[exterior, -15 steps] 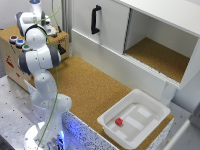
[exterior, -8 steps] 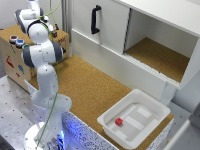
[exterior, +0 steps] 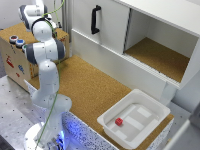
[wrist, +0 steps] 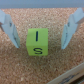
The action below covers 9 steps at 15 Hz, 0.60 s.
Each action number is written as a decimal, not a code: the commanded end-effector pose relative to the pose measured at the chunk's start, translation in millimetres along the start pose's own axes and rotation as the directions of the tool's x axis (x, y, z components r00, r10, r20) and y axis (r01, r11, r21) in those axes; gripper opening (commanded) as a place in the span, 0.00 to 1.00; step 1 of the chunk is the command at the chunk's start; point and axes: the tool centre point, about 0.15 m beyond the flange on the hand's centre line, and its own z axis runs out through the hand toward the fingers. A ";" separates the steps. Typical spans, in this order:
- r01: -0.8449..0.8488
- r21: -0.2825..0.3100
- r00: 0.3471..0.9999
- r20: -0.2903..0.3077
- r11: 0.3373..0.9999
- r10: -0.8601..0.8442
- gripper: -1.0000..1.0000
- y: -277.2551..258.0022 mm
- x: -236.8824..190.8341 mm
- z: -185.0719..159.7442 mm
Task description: Pick up the yellow block
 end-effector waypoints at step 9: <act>-0.096 0.074 0.984 -0.145 0.993 0.106 0.00 20.2 -21.3 -22.8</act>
